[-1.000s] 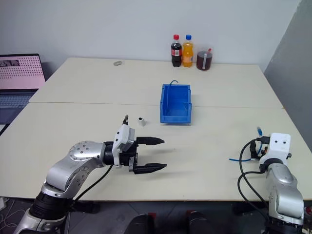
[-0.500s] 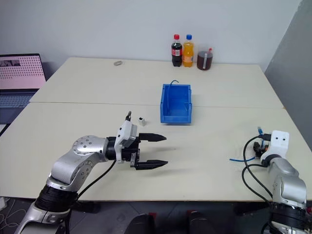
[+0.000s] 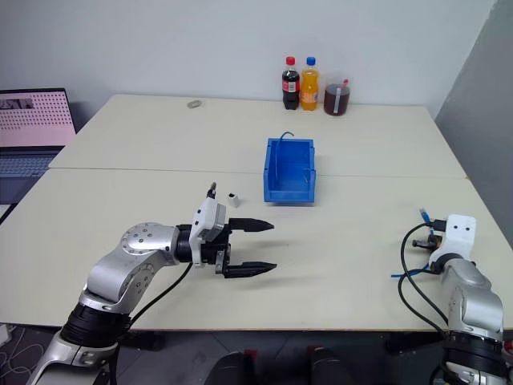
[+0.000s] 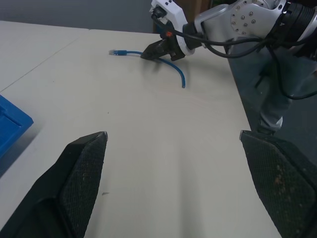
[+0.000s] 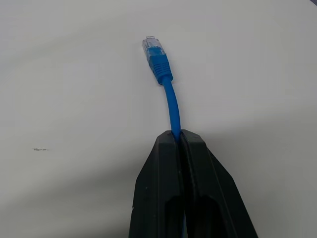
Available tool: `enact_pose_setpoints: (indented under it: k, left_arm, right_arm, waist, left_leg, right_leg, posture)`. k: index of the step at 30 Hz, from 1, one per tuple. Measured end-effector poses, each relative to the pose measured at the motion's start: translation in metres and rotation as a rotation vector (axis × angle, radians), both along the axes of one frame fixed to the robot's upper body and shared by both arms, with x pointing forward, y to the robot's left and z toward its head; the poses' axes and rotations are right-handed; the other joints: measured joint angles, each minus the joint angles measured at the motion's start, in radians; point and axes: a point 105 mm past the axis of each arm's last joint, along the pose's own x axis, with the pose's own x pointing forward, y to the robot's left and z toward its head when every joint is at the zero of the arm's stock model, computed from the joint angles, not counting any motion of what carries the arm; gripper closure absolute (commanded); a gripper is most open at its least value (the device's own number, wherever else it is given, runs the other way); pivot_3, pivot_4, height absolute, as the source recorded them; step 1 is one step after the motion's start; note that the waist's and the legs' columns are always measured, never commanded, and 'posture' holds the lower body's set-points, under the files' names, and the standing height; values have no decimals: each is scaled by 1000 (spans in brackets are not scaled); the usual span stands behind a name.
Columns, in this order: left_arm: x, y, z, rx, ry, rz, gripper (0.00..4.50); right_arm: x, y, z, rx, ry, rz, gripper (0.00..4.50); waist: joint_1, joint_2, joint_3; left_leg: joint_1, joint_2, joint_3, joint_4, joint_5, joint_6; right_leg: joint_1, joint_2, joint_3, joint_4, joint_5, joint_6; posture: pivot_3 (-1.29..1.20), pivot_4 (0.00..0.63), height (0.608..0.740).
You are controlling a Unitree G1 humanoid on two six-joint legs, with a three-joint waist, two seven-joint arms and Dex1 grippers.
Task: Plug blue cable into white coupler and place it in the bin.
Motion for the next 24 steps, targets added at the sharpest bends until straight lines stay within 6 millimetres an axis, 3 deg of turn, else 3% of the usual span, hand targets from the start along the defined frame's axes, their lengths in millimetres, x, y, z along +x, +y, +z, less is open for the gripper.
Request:
enact_pose_setpoints:
  k: [7, 13, 17, 20, 24]
  left_arm:
    - [1, 0, 0, 0, -3, 3, 0]
    - [3, 4, -2, 23, -31, 22, 0]
    - [4, 26, -21, 93, -7, 86, 0]
    - [2, 43, -34, 141, 17, 131, 0]
    - [5, 67, -41, 167, 50, 217, 0]
  right_arm:
    - [0, 0, 8, -37, -22, 45, 4494]
    - [0, 23, 50, -222, -84, 349, 4494]
    - [-8, 65, 78, -350, -120, 704, 4494]
    - [-21, 103, 78, -414, -104, 992, 4494]
    - [-25, 158, 75, -459, -138, 1288, 4494]
  waist:
    - [0, 1, 1]
    - [0, 3, 1]
    - [-10, 3, 2]
    - [-12, 3, 2]
    - [-23, 3, 2]
  left_leg:
    - [0, 0, 0, 0, 0, 0]
    - [0, 0, 0, 0, 0, 0]
    - [0, 1, -1, 0, 0, 0]
    - [0, 1, -1, 0, 0, 0]
    - [0, 1, -1, 1, 0, 0]
  right_leg:
    - [0, 0, 0, 0, 0, 0]
    - [0, 0, 0, 0, -1, 1]
    - [0, 1, 0, 0, -1, 2]
    - [0, 1, -1, 0, -2, 3]
    - [0, 1, -1, 0, -2, 4]
  posture:
    - [0, 150, 740]
    - [0, 150, 740]
    - [0, 150, 740]
    - [0, 150, 740]
    - [0, 150, 740]
